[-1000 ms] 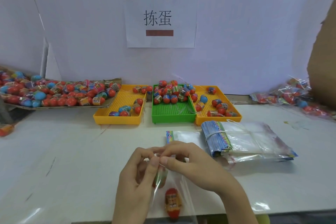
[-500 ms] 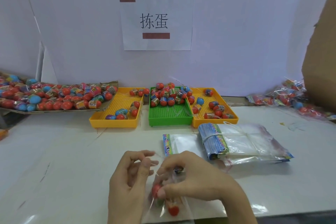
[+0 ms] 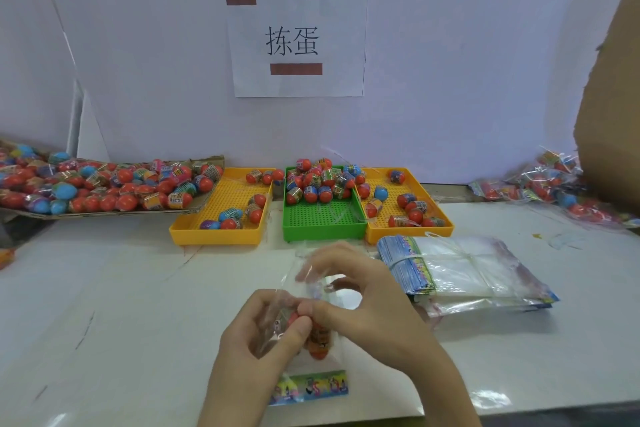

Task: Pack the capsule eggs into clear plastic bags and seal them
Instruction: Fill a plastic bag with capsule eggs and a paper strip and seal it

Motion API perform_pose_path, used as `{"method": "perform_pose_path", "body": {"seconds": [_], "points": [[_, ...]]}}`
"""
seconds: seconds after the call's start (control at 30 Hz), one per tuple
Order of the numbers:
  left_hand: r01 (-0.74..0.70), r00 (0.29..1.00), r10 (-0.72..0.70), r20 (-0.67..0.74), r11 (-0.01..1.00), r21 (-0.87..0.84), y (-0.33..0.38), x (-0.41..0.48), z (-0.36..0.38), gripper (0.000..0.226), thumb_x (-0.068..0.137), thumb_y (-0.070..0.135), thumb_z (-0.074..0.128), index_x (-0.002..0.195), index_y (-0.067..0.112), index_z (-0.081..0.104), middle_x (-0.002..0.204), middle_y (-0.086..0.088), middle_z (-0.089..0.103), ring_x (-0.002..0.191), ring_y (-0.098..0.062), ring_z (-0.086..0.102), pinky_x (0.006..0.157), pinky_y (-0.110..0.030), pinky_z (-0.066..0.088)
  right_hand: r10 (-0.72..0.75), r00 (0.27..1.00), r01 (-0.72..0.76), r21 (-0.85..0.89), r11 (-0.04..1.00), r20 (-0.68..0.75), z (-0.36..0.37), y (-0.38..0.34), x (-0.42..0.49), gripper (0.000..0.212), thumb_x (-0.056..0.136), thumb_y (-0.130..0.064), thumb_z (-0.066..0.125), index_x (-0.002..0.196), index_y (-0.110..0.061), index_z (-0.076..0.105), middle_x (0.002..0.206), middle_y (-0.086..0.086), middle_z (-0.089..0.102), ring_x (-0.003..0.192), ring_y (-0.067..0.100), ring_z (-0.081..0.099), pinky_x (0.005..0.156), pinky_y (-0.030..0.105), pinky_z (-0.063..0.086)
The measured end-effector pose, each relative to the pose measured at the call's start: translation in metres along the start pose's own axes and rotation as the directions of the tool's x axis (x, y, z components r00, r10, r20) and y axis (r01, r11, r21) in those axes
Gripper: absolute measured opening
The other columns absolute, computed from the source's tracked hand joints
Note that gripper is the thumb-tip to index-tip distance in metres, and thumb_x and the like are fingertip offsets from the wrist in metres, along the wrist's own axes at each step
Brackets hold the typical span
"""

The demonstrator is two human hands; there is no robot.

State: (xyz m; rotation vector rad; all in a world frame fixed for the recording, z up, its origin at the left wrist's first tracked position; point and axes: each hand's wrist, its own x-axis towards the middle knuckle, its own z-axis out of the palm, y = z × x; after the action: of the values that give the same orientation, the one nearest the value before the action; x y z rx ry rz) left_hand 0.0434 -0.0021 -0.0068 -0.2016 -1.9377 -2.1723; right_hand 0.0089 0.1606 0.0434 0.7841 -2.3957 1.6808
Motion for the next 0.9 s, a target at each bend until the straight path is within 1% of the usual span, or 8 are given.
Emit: {"method": "perform_pose_path", "body": {"seconds": [0.1, 0.23, 0.37, 0.47, 0.6, 0.7, 0.8, 0.9], "points": [[-0.025, 0.999, 0.026, -0.039, 0.999, 0.023, 0.0, 0.001, -0.002, 0.021, 0.067, 0.022, 0.089, 0.077, 0.027, 0.071, 0.071, -0.005, 0.07, 0.062, -0.013, 0.065, 0.059, -0.02, 0.054, 0.029, 0.999, -0.025, 0.142, 0.99, -0.023, 0.0, 0.003, 0.001, 0.05, 0.08, -0.025, 0.081, 0.12, -0.04, 0.054, 0.121, -0.019, 0.06, 0.11, 0.01, 0.065, 0.094, 0.032, 0.054], [-0.038, 0.995, 0.03, -0.1, 0.996, -0.085, -0.004, 0.001, -0.003, 0.014, 0.062, 0.013, 0.077, 0.074, 0.015, 0.07, 0.091, -0.011, 0.074, 0.075, -0.031, 0.073, 0.065, -0.035, 0.063, 0.181, 0.977, -0.197, 0.164, 0.966, 0.111, 0.001, 0.011, 0.001, 0.068, 0.073, -0.055, 0.076, 0.133, -0.049, 0.043, 0.119, -0.026, 0.057, 0.107, 0.007, 0.065, 0.093, 0.04, 0.057], [-0.111, 0.981, 0.096, -0.17, 0.991, -0.079, -0.006, 0.002, -0.005, 0.012, 0.063, 0.011, 0.076, 0.073, 0.015, 0.07, 0.087, -0.014, 0.074, 0.077, -0.024, 0.072, 0.07, -0.032, 0.063, 0.229, 0.944, -0.245, 0.042, 0.968, 0.236, 0.004, 0.014, -0.001, 0.036, 0.078, -0.046, 0.077, 0.11, -0.035, 0.065, 0.105, -0.001, 0.068, 0.082, 0.011, 0.062, 0.076, 0.035, 0.054], [-0.154, 0.963, 0.141, -0.231, 0.987, -0.04, -0.007, 0.001, -0.005, 0.012, 0.064, 0.013, 0.074, 0.072, 0.021, 0.07, 0.08, -0.013, 0.075, 0.069, -0.019, 0.07, 0.06, -0.023, 0.058, 0.19, 0.957, -0.206, 0.05, 0.977, 0.218, 0.008, 0.015, 0.001, 0.018, 0.083, -0.035, 0.076, 0.098, -0.03, 0.067, 0.099, 0.002, 0.069, 0.076, 0.013, 0.061, 0.067, 0.026, 0.049], [-0.143, 0.948, 0.137, -0.286, 0.99, -0.003, -0.007, 0.0, -0.002, 0.012, 0.065, 0.021, 0.075, 0.074, 0.027, 0.071, 0.074, -0.012, 0.075, 0.062, -0.019, 0.069, 0.055, -0.023, 0.056, 0.172, 0.971, -0.188, 0.085, 0.978, 0.168, 0.013, 0.014, 0.002, 0.015, 0.082, -0.032, 0.078, 0.089, -0.025, 0.066, 0.085, -0.009, 0.065, 0.075, 0.012, 0.061, 0.068, 0.026, 0.051], [-0.114, 0.953, 0.097, -0.286, 0.992, -0.043, -0.008, 0.002, -0.002, 0.013, 0.067, 0.02, 0.074, 0.079, 0.024, 0.072, 0.074, -0.013, 0.075, 0.06, -0.019, 0.068, 0.054, -0.025, 0.056, 0.163, 0.98, -0.18, 0.162, 0.97, 0.115, 0.013, 0.012, 0.001, 0.02, 0.081, -0.029, 0.08, 0.084, -0.016, 0.065, 0.075, -0.007, 0.063, 0.071, 0.014, 0.063, 0.064, 0.029, 0.053], [-0.085, 0.974, 0.072, -0.214, 0.995, -0.052, -0.009, 0.003, -0.005, 0.033, 0.065, 0.021, 0.075, 0.097, 0.017, 0.068, 0.094, -0.007, 0.077, 0.078, -0.018, 0.075, 0.065, -0.025, 0.061, 0.129, 0.99, -0.136, 0.163, 0.977, 0.053, 0.011, 0.011, 0.001, 0.016, 0.078, -0.03, 0.079, 0.081, -0.019, 0.068, 0.074, -0.008, 0.063, 0.068, 0.013, 0.059, 0.066, 0.034, 0.052], [-0.059, 0.975, 0.043, -0.218, 0.996, -0.067, -0.01, 0.002, -0.006, 0.036, 0.064, 0.019, 0.075, 0.1, 0.017, 0.067, 0.087, -0.011, 0.077, 0.078, -0.023, 0.075, 0.065, -0.025, 0.061, 0.123, 0.991, -0.131, 0.211, 0.969, 0.053, 0.009, 0.009, 0.001, 0.014, 0.078, -0.032, 0.079, 0.086, -0.027, 0.068, 0.077, -0.01, 0.063, 0.067, 0.013, 0.061, 0.066, 0.033, 0.055]]}}
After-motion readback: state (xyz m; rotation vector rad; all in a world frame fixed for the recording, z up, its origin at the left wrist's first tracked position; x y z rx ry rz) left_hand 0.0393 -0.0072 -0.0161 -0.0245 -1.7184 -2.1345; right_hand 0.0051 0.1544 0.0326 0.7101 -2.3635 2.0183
